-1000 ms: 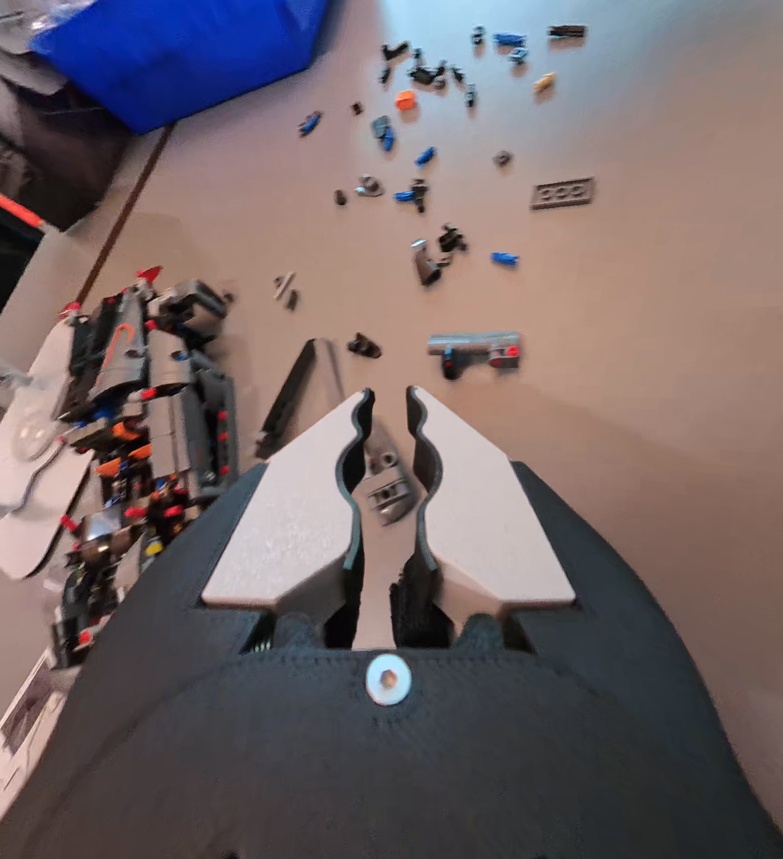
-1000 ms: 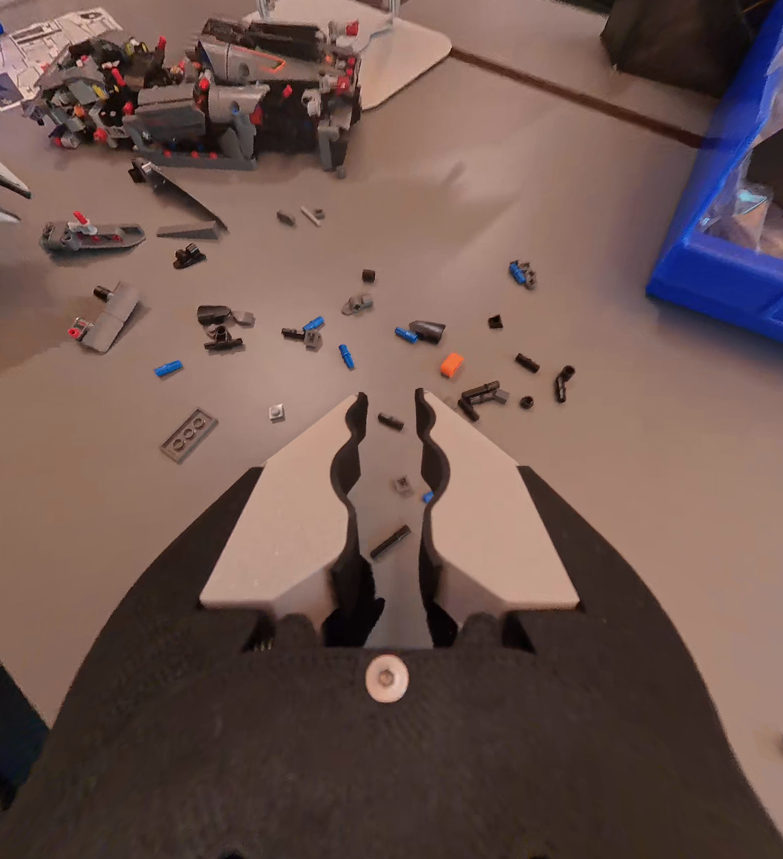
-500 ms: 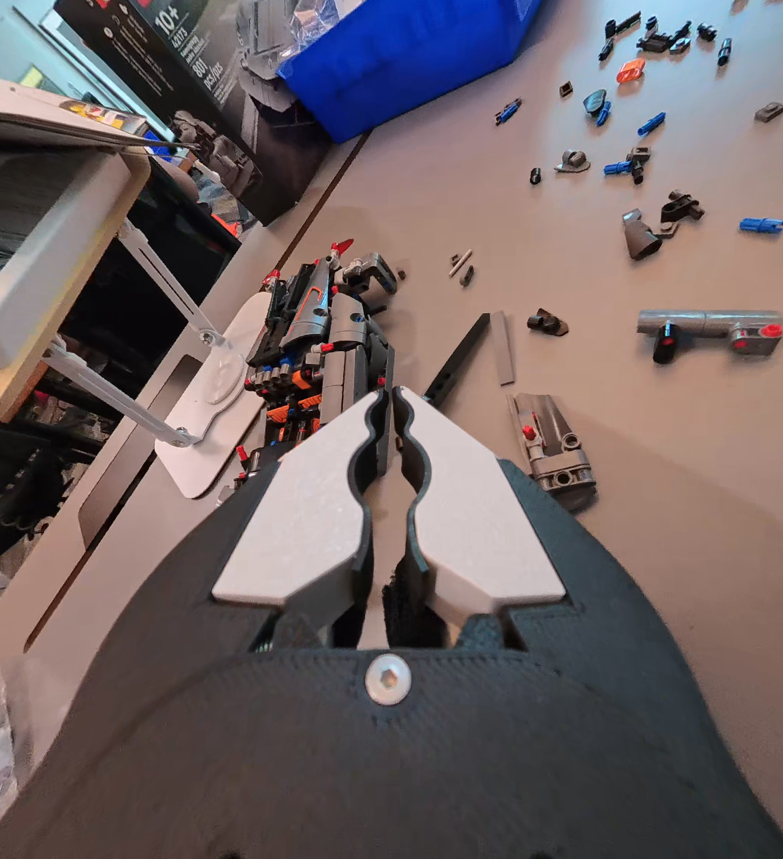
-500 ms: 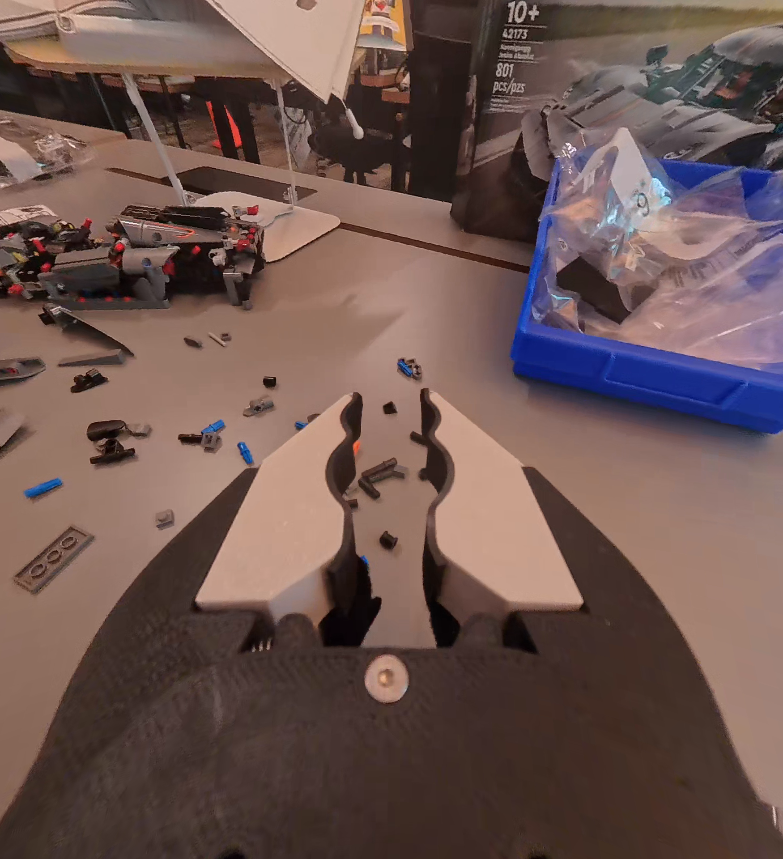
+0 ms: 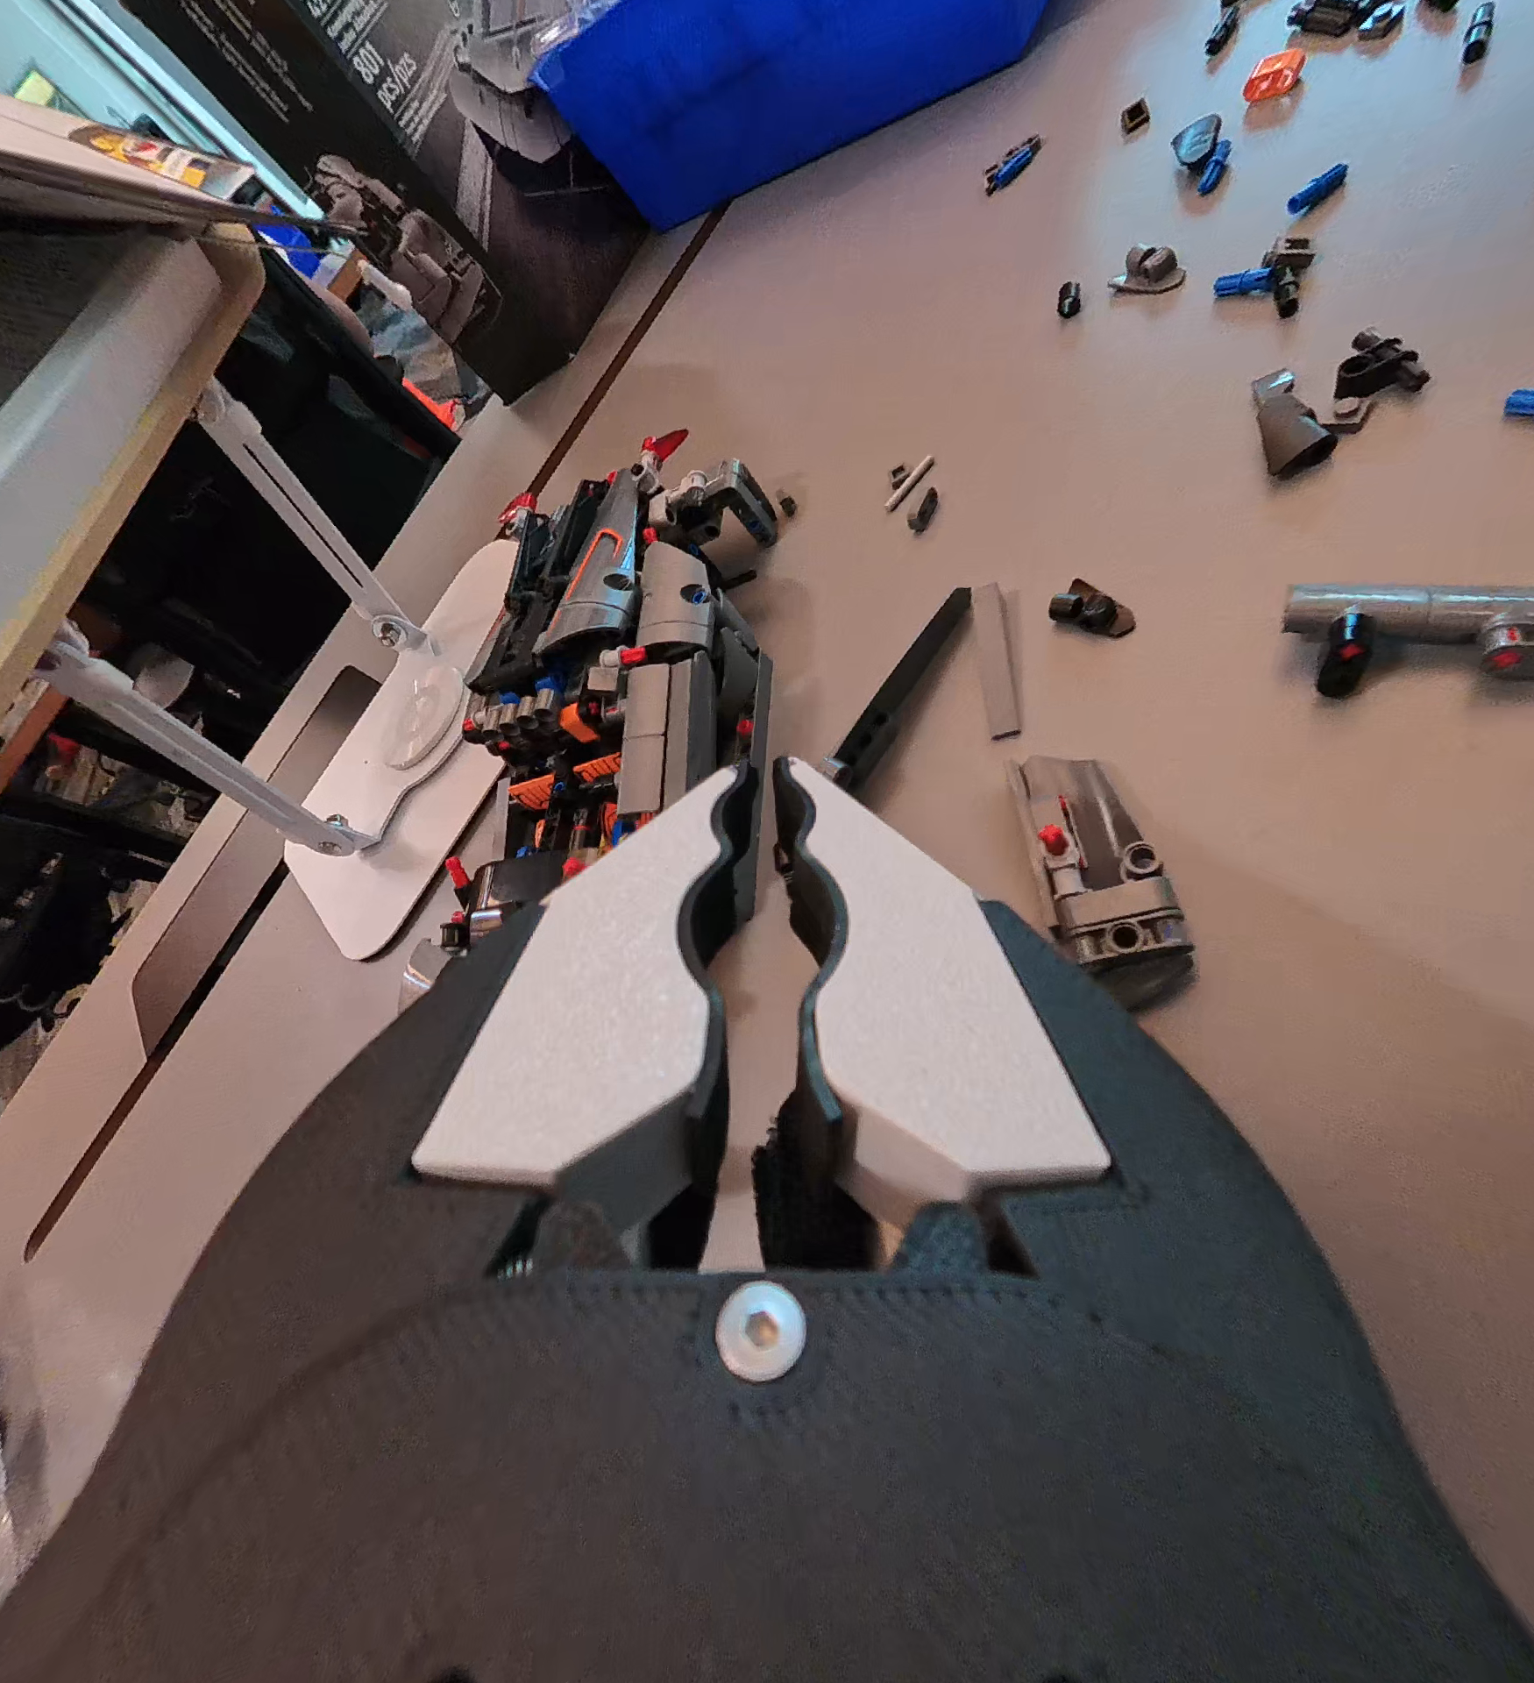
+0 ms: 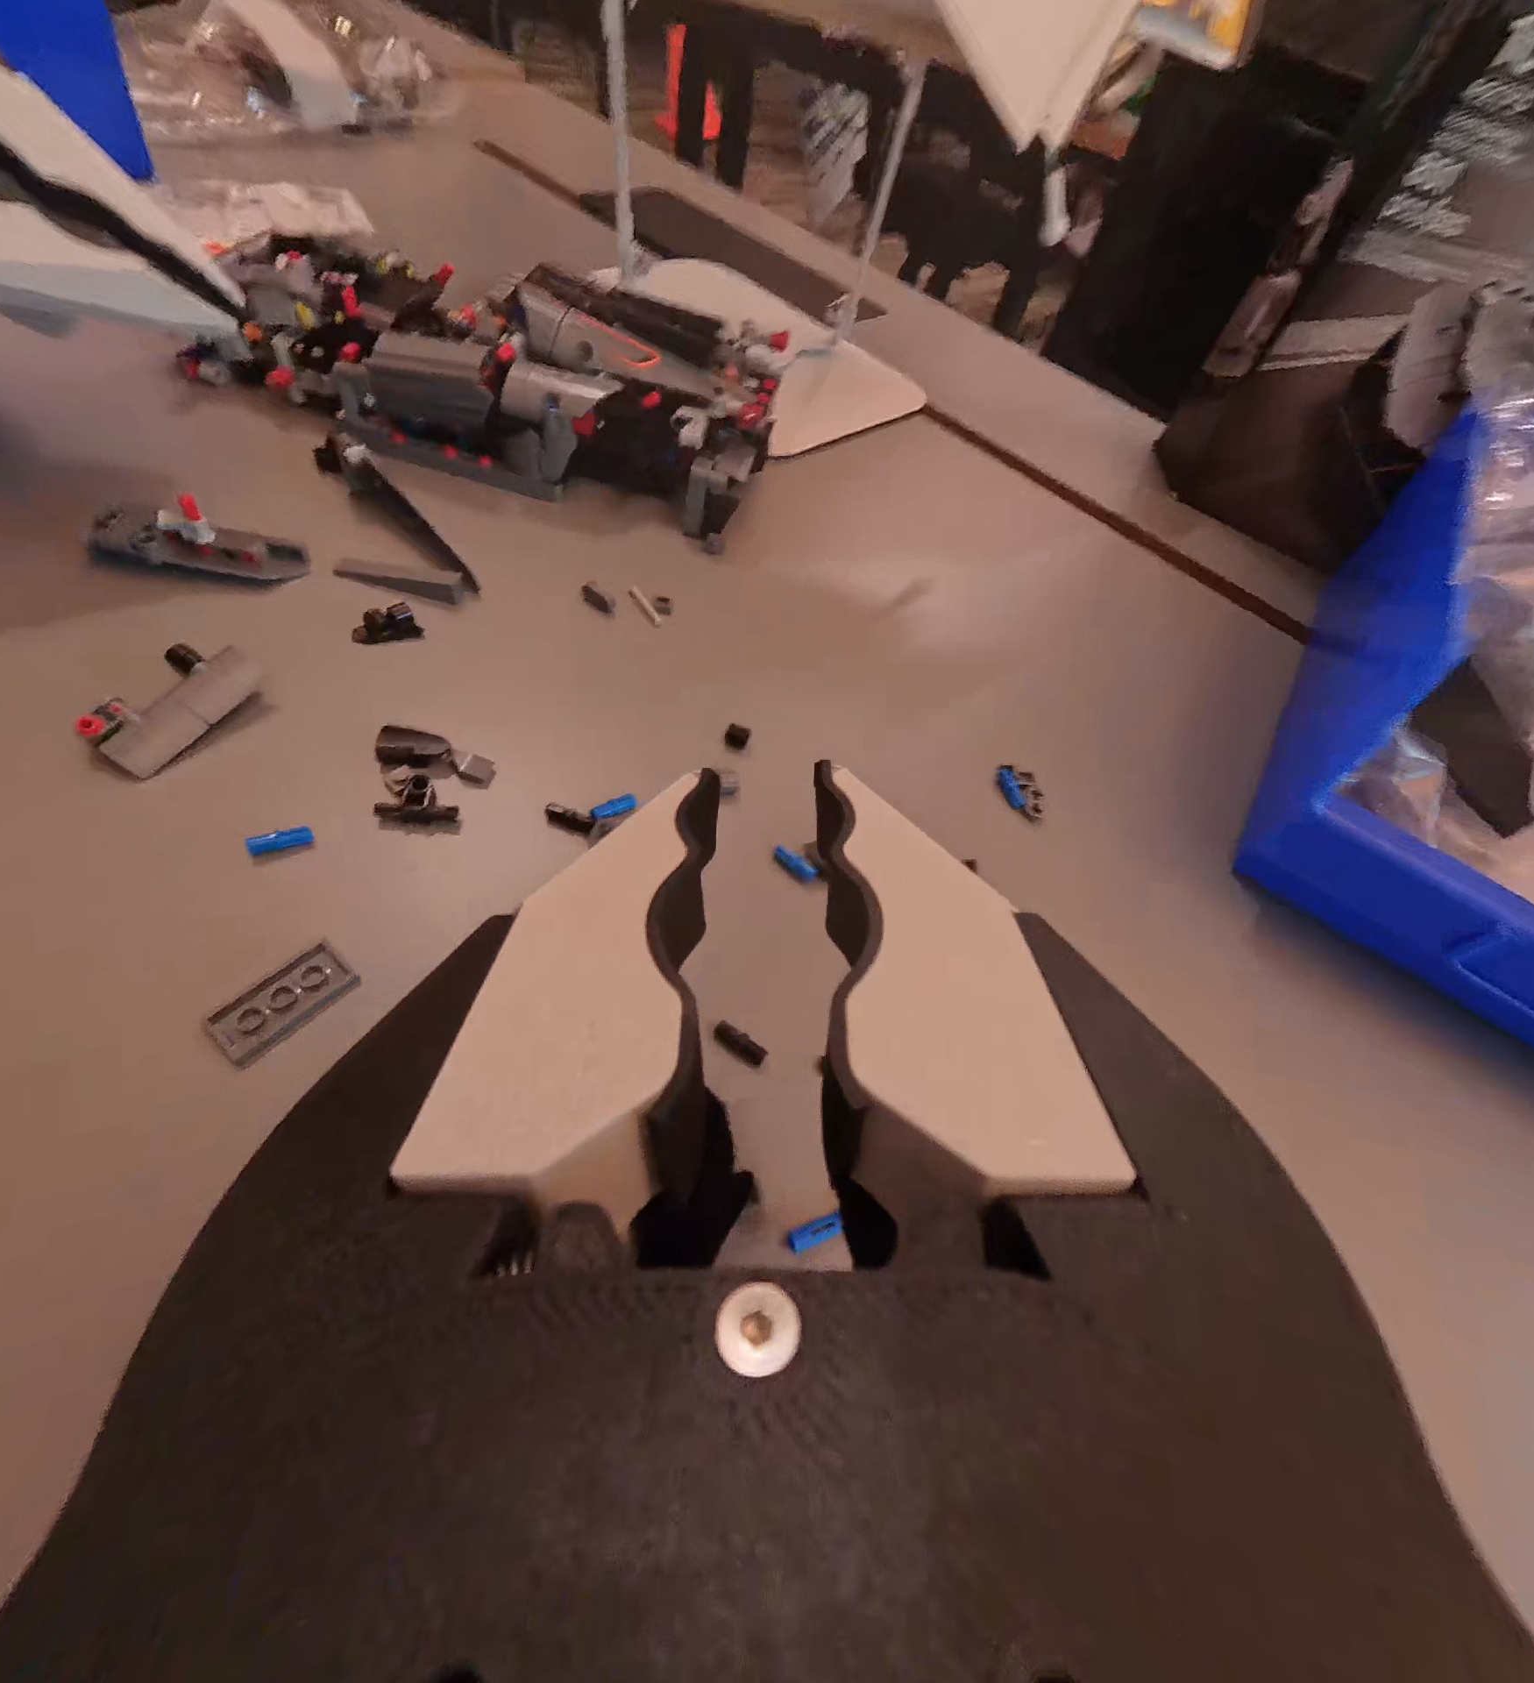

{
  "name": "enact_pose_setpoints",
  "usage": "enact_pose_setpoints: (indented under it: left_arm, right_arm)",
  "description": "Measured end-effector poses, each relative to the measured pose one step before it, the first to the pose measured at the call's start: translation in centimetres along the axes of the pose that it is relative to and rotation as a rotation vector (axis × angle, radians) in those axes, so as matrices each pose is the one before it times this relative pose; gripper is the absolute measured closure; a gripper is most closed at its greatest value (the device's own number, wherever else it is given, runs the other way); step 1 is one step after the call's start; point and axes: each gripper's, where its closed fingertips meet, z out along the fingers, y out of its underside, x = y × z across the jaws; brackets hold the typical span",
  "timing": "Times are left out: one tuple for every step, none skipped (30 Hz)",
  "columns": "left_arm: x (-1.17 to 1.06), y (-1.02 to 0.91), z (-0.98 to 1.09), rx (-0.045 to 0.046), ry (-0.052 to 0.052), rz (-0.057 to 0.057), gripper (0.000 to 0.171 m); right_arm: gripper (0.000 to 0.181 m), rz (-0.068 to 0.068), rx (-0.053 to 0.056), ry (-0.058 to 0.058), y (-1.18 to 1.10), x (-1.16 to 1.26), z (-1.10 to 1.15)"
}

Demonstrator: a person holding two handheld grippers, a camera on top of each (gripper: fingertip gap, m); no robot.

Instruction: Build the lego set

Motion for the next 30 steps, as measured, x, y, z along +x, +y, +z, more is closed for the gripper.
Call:
enact_pose_setpoints:
  left_arm:
    - [-0.103, 0.091, 0.002, 0.00039, -0.0008, -0.0061, 0.169]
    - [-0.063, 0.025, 0.003, 0.00262, 0.0016, -0.0067, 0.169]
    - [-0.036, 0.008, 0.016, 0.00193, 0.003, -0.0077, 0.169]
    - [-0.022, 0.026, 0.032, 0.00052, 0.0021, -0.006, 0.169]
    - [-0.038, 0.013, 0.04, -0.00055, -0.0005, -0.002, 0.169]
    - [-0.017, -0.001, 0.023, -0.00066, -0.0016, 0.001, 0.168]
    - [0.014, 0.013, 0.024, -0.00114, 0.0001, 0.0006, 0.168]
    - [0.066, 0.021, 0.045, -0.00176, 0.0011, 0.0008, 0.168]
    - [0.037, 0.029, 0.035, -0.00254, -0.0008, 0.0023, 0.168]
    - [0.043, -0.007, 0.037, -0.00135, -0.0008, 0.0034, 0.168]
    - [0.041, -0.023, 0.054, -0.0008, -0.0001, 0.0023, 0.168]
    - [0.039, -0.036, 0.035, -0.00012, 0.0005, 0.0017, 0.169]
    - [0.036, -0.06, 0.039, 0.00107, 0.0006, 0.0015, 0.169]
    - [0.041, -0.042, 0.042, 0.00019, 0.0017, 0.0008, 0.169]
    - [0.049, -0.016, 0.046, -0.00055, 0.0016, 0.001, 0.169]
    - [0.017, -0.006, 0.017, -0.00119, 0.0, 0.0019, 0.169]
    - [-0.021, -0.011, -0.01, -0.00057, -0.0018, 0.0013, 0.168]
    - [-0.007, -0.016, -0.039, 0.00139, -0.0005, -0.0003, 0.168]
    - [-0.028, -0.004, -0.05, 0.00128, -0.001, -0.0021, 0.168]
    - [-0.031, 0.004, -0.058, 0.00117, -0.0009, -0.002, 0.168]
    - [-0.041, 0.008, -0.053, 0.00165, -0.0006, -0.0026, 0.168]
    - [-0.03, -0.02, -0.055, 0.00258, 0.0004, -0.0037, 0.168]
    - [-0.018, -0.04, -0.059, 0.00324, 0.0011, -0.0035, 0.168]
    - [-0.023, -0.069, -0.055, 0.00413, 0.0008, -0.0025, 0.168]
    - [-0.022, -0.068, -0.06, 0.00445, 0.001, -0.0027, 0.168]
    - [-0.015, -0.073, -0.06, 0.00445, 0.0019, -0.0038, 0.168]
    - [-0.037, -0.063, -0.063, 0.00492, 0.0016, -0.0041, 0.168]
    - [-0.044, -0.045, -0.076, 0.0046, 0.0016, -0.0052, 0.168]
    - [-0.064, -0.044, -0.061, 0.00471, 0.0019, -0.007, 0.168]
    - [-0.073, -0.031, -0.069, 0.00447, 0.0028, -0.0091, 0.168]
  right_arm:
    - [0.162, 0.0209, 0.0329, 0.02, -0.325, 0.673, -0.577]
    - [0.162, 0.0283, 0.0275, 0.0138, -0.2, 0.68, -0.607]
    - [0.161, 0.0309, 0.0175, 0.0189, -0.022, 0.821, -0.577]
    - [0.16, 0.0269, 0.0152, 0.0237, 0.047, 0.895, -0.553]
    - [0.16, 0.0225, 0.0162, 0.0213, 0.042, 0.828, -0.518]
    - [0.16, 0.0214, 0.0171, 0.0232, 0.034, 0.832, -0.472]
    - [0.161, 0.0217, 0.0182, 0.0194, 0.029, 0.741, -0.4]
    - [0.16, 0.0261, 0.017, 0.0119, 0.027, 0.603, -0.281]
    - [0.16, 0.0286, 0.0061, 0.004, 0.053, 0.373, -0.153]
    - [0.16, 0.0137, -0.0014, -0.0074, -0.054, -0.046, -0.011]
    - [0.164, -0.0078, 0.0039, -0.0185, -0.337, -0.581, 0.114]
    - [0.167, -0.0224, -0.0119, -0.0292, -0.343, -0.988, 0.385]
    - [0.17, -0.0333, -0.0393, -0.0307, -0.027, -1.11, 0.777]
    - [0.171, -0.0313, -0.0604, -0.0347, 0.212, -1.143, 1.128]
    - [0.17, -0.0182, -0.0616, -0.0425, 0.09, -1.198, 1.345]
    - [0.169, -0.0142, -0.0482, -0.0416, -0.229, -1.135, 1.428]
    - [0.171, -0.0129, -0.0433, -0.0312, -0.333, -0.865, 1.498]
    - [0.172, -0.0083, -0.0461, -0.0269, -0.277, -0.614, 1.576]
    - [0.171, -0.0023, -0.0527, -0.0231, -0.181, -0.389, 1.577]
    - [0.17, -0.0181, -0.0345, -0.0205, -0.436, -0.341, 1.448]
    - [0.17, -0.0161, -0.0204, -0.0195, -0.55, -0.214, 1.37]
    - [0.168, 0.0077, -0.031, -0.0239, -0.34, -0.069, 1.365]
    - [0.166, 0.0119, -0.0292, -0.025, -0.267, -0.011, 1.298]
    - [0.166, 0.0081, -0.0216, -0.0147, -0.223, 0.175, 1.191]
    - [0.167, 0.011, -0.0363, -0.0045, 0.158, 0.363, 1.17]
    - [0.166, 0.0173, -0.0477, -0.0149, 0.399, 0.18, 1.098]
    - [0.166, 0.0115, -0.0316, -0.0139, 0.217, 0.075, 0.881]
    - [0.167, -0.0005, -0.0156, -0.0076, 0.059, 0.041, 0.65]
    - [0.167, 0.0028, -0.0227, -0.0174, 0.174, -0.151, 0.515]
    - [0.168, 0.0019, -0.0085, 0.002, -0.021, 0.073, 0.338]
